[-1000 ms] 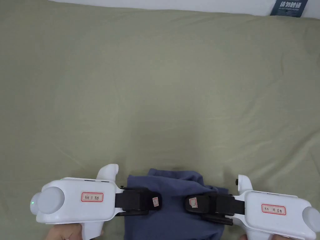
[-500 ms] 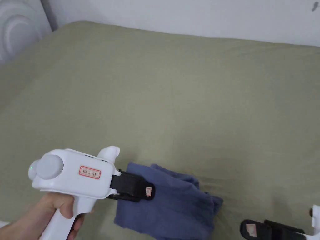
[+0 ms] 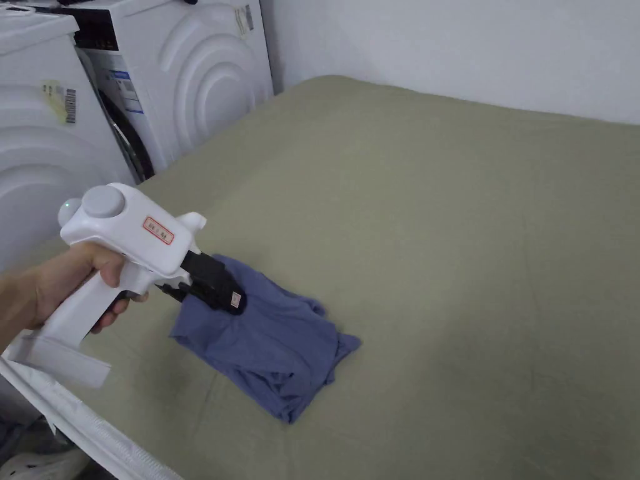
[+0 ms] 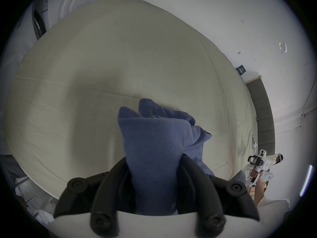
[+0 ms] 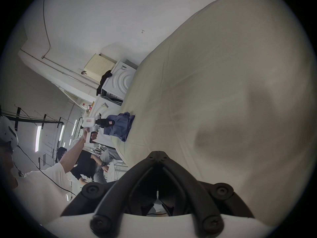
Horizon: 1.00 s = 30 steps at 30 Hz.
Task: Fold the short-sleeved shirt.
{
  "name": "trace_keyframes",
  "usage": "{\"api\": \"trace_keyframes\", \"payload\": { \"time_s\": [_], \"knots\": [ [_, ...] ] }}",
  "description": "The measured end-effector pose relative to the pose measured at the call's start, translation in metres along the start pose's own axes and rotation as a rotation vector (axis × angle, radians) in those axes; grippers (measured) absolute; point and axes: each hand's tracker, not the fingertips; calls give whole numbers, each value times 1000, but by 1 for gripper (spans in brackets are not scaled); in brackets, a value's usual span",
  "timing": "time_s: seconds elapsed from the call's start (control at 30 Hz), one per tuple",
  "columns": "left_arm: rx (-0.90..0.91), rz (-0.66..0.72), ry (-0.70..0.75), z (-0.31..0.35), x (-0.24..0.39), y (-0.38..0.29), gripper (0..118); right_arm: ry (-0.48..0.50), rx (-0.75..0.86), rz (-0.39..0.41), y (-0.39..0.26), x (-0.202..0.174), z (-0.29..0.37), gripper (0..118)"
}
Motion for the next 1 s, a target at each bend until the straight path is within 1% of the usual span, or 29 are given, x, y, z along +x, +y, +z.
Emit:
{"api": "trace_keyframes", "payload": {
  "time_s": [0.07,0.1,0.13,0.17,0.2,0.23,0.27,0.33,0.37,0.4,0.43,0.47,0.5,0.57,0.6,0.63,0.67,0.7,0.73,0.77,0.8,0.87,0.9,0.97,1.0],
  "knots": [
    [8,3,-9,-2,3,0,31,1,1,0,5,0,-5,2],
    [0,5,-26,-3,4,1,36,0,3,0,7,-1,-7,2],
    [-6,-7,-33,2,-27,16,54,0,7,3,9,-2,-8,2],
    [-6,-19,-14,1,-27,17,81,3,10,5,12,-1,-7,2],
    [2,-47,43,2,-24,17,107,3,11,8,13,-2,-7,2],
    [9,-47,89,2,-20,16,113,10,14,13,14,-3,-6,2],
    [49,-49,138,7,-12,7,113,21,16,18,15,-3,-5,2],
    [143,-49,176,21,-4,0,113,28,19,21,15,-4,-1,2],
    [152,-30,161,28,1,-3,113,28,20,25,15,-4,1,2],
    [161,-17,158,32,-9,-1,113,24,23,27,15,-5,3,2],
    [178,-8,167,39,-3,-4,111,21,29,31,14,-8,6,2],
    [209,4,186,46,6,-7,104,24,35,34,14,-9,10,2],
    [245,18,195,52,17,-12,75,31,43,39,14,-12,14,2],
    [290,22,134,64,36,-26,53,37,56,60,15,-18,24,2],
    [319,14,121,64,53,-32,53,13,71,96,16,-24,31,2],
    [356,-3,139,61,72,-38,16,-13,83,129,17,-31,36,2],
    [378,-7,178,58,87,-46,1,-40,95,167,19,-39,42,2],
    [402,-18,152,55,104,-53,2,-75,111,199,19,-47,48,2],
    [439,-20,100,50,127,-59,2,-132,137,257,20,-57,55,2],
    [455,-30,93,45,153,-66,2,-191,170,314,20,-68,61,2],
    [519,-63,68,42,180,-81,2,-246,201,362,20,-78,67,2],
    [552,-126,32,30,240,-98,2,-371,280,473,19,-99,78,2],
    [591,-157,13,25,266,-106,2,-427,312,510,19,-107,82,2],
    [658,-239,10,13,323,-129,2,-548,398,596,20,-125,91,2],
    [706,-299,47,8,349,-136,2,-572,432,629,21,-130,94,2]
  ]
}}
